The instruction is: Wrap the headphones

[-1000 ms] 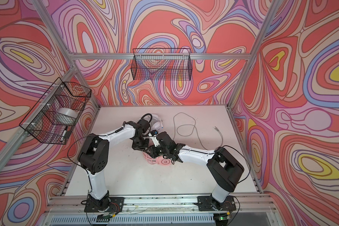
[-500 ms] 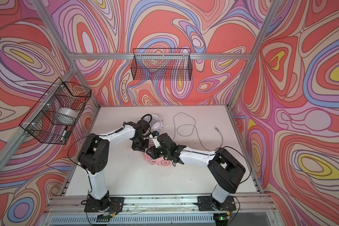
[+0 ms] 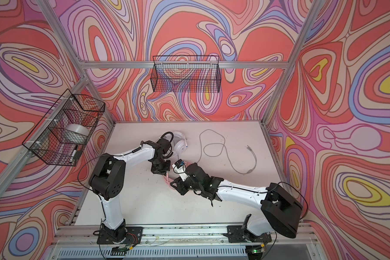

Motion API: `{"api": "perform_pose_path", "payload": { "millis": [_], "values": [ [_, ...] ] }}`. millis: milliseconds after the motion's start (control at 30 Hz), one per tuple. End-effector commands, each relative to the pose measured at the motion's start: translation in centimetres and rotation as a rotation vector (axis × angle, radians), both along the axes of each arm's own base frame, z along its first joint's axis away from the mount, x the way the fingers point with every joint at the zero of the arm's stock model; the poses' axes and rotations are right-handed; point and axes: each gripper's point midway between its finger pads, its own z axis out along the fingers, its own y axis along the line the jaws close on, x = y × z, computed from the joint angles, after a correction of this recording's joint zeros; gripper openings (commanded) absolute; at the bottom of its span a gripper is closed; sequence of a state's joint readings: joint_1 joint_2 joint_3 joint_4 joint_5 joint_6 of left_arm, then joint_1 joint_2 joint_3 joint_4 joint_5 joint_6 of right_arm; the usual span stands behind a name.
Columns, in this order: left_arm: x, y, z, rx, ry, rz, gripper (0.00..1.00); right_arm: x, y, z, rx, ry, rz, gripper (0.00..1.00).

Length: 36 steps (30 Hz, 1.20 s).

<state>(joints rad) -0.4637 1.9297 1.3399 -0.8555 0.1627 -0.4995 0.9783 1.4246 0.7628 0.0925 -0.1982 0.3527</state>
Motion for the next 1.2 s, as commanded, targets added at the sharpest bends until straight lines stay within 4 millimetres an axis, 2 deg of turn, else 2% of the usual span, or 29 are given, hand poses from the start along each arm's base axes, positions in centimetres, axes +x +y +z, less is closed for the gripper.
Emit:
{"api": "perform_pose_path", "payload": {
  "millis": [0,233,500,867,933,1000,1167],
  "values": [
    [-0.5,-0.4,-0.5,-0.039,0.036,0.010,0.00,0.3,0.6,-1.3,-0.048,-0.022,-0.050,0.33],
    [-0.6,-0.1,-0.8,-0.038,0.043,0.012,0.00,1.1,2.0,-3.3,-0.106,-0.008,-0.139,0.31],
    [-0.7,0.0,-1.2,-0.044,0.052,0.014,0.00,2.1,2.9,-4.9,-0.202,0.020,-0.160,0.29],
    [-0.8,0.3,-1.4,-0.049,0.057,0.021,0.00,2.6,2.2,-7.3,-0.328,0.091,-0.233,0.26],
    [-0.8,0.4,-1.4,-0.050,0.058,0.023,0.00,2.8,2.2,-7.2,-0.332,0.093,-0.243,0.26],
    [-0.9,0.4,-1.4,-0.051,0.060,0.022,0.00,2.9,2.0,-8.3,-0.365,0.106,-0.248,0.26],
    [-1.0,0.5,-1.5,-0.050,0.061,0.024,0.00,3.0,1.9,-9.0,-0.410,0.122,-0.259,0.22]
  ]
}}
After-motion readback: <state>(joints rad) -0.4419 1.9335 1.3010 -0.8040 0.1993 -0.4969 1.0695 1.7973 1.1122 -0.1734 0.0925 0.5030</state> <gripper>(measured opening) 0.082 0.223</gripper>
